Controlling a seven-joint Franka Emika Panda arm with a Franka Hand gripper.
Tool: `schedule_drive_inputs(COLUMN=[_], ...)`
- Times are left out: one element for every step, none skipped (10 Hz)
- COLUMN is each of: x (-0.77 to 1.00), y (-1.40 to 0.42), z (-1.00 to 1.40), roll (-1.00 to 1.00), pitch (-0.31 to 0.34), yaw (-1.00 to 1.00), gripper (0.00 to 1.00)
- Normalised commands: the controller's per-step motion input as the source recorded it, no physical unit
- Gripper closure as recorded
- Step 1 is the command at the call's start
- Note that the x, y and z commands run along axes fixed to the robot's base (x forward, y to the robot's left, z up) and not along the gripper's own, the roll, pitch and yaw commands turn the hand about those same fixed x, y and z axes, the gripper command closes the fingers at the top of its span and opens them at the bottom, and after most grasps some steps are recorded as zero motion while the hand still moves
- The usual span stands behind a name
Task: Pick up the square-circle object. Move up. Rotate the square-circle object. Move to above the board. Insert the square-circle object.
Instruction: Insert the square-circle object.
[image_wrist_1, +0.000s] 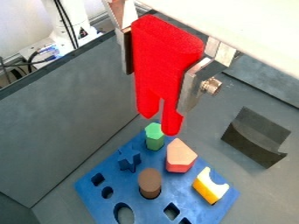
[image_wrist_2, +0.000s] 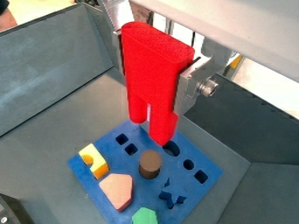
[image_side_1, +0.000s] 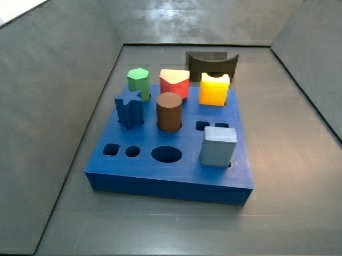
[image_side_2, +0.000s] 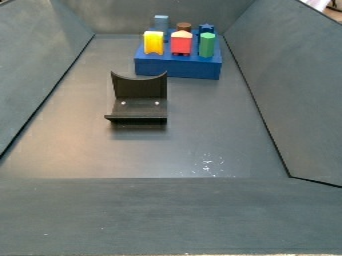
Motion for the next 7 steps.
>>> schedule_drive_inputs(x=[-0.09, -0.14, -0.11, -0.09, -0.09, -0.07, -0.07], y=[-0.37, -0.55, -0.56, -0.54, -0.53, -0.50, -0.49], z=[-0.61, -0.68, -0.68, -0.66, -0.66, -0.68, -0.68], roll=[0.02, 0.11, 0.12, 0.12, 0.14, 0.14, 0.14], pitch=[-0.299, -0.254, -0.254, -0.260, -0.254, -0.251, -0.253], yaw=[0.13, 0.18, 0.19, 0.20, 0.19, 0.17, 0.17], gripper=[1.00, 1.00, 1.00, 1.00, 1.00, 1.00, 1.00])
